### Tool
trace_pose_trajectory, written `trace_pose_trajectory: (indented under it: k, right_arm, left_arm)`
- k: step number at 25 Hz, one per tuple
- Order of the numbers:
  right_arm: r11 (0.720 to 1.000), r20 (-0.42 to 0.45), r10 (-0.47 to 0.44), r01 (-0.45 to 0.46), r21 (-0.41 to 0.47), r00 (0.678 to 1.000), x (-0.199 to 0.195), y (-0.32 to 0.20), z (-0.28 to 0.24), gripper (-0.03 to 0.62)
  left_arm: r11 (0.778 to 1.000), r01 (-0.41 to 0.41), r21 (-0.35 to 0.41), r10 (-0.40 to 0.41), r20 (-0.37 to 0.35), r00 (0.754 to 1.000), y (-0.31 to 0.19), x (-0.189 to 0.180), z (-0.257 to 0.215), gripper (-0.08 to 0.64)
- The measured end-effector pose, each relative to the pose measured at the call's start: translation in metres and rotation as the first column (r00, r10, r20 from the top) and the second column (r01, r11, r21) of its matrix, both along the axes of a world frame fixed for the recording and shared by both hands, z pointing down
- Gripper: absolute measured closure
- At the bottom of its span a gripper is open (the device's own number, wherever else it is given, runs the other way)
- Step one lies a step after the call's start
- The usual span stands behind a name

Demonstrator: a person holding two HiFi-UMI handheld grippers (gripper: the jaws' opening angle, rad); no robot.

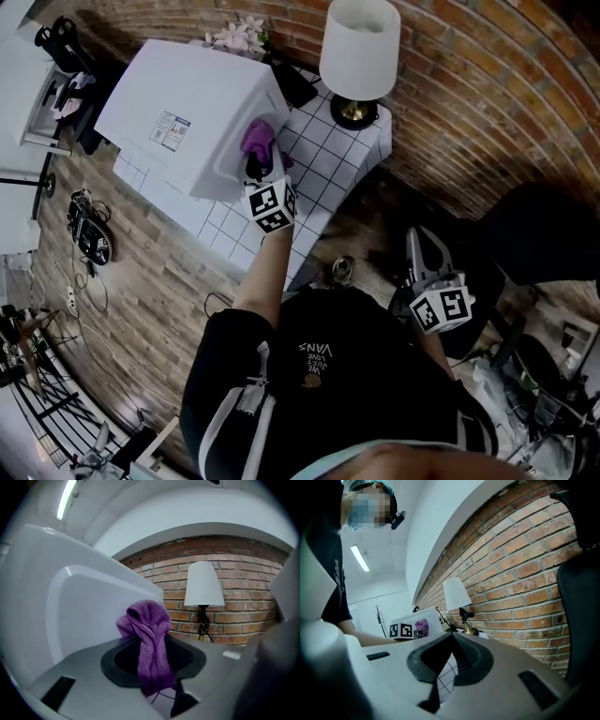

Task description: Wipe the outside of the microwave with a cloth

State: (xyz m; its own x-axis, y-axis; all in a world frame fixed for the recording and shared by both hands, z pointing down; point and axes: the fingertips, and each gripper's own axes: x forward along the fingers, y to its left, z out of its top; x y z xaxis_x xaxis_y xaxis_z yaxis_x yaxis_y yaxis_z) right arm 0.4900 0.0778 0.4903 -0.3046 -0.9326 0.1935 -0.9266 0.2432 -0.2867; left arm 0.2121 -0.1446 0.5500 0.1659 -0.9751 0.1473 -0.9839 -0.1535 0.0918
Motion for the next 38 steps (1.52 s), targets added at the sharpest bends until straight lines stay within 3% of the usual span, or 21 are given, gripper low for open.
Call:
trace_pose_trajectory:
  k: [15,20,25,32,38]
  right_arm:
    - [0.992,-0.03,0.117,-0.118,-0.047,0.993,0.016,0.017,0.001,0.594]
    - [0.993,-0.027,0.106,-0.107,-0.043,0.994,0.011,0.019,0.001,0.595]
    - [0.999,-0.017,0.041,-0.041,-0.025,0.999,-0.006,0.014,0.0,0.594]
    - [0.995,-0.011,-0.102,0.102,0.008,0.995,-0.039,0.002,-0.003,0.594]
    - [0.982,-0.001,-0.187,0.187,0.025,0.982,-0.06,-0.003,-0.004,0.594]
  left_arm:
    - [0.996,-0.08,-0.035,0.08,-0.017,0.997,-0.072,0.055,0.014,0.417]
    - [0.994,-0.102,-0.034,0.101,-0.026,0.995,-0.062,0.055,0.01,0.417]
    - [0.994,-0.103,-0.026,0.102,-0.04,0.994,-0.023,0.037,0.009,0.417]
    - [0.996,0.021,-0.086,-0.029,-0.099,0.995,0.063,-0.024,0.028,0.417]
    - [0.976,0.154,-0.155,-0.175,-0.135,0.975,0.118,-0.077,0.047,0.417]
